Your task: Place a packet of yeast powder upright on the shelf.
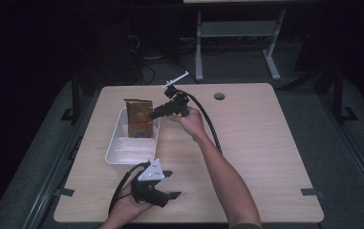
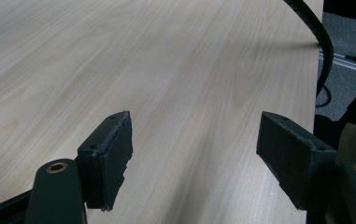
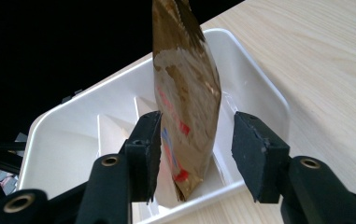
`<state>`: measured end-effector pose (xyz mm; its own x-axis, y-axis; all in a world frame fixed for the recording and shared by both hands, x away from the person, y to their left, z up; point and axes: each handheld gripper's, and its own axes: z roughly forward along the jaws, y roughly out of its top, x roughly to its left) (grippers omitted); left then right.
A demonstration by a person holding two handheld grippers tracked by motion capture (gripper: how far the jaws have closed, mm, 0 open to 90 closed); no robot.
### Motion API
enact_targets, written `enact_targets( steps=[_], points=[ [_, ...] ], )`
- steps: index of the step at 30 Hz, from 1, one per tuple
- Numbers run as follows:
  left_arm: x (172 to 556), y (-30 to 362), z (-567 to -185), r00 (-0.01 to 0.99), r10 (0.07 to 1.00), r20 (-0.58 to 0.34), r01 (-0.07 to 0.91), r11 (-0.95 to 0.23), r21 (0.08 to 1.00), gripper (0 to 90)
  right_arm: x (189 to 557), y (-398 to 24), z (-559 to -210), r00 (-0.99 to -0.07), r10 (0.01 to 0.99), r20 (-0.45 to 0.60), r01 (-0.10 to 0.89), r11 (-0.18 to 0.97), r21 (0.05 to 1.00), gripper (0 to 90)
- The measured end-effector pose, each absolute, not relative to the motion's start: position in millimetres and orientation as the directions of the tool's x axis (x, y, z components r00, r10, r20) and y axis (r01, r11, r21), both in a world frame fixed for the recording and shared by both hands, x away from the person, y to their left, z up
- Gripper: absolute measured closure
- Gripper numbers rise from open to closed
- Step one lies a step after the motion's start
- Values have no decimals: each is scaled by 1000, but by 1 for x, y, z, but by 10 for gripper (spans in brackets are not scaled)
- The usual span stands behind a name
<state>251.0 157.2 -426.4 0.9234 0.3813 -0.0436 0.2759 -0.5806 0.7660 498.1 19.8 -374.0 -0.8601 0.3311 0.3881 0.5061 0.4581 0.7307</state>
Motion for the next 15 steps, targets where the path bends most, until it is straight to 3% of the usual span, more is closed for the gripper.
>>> enact_targets(
  steps=[15],
  points=[
    [250, 154, -426, 924, 380, -44, 276, -584, 764, 247, 481, -30, -366, -850, 354, 391, 517, 417, 747, 460]
  ],
)
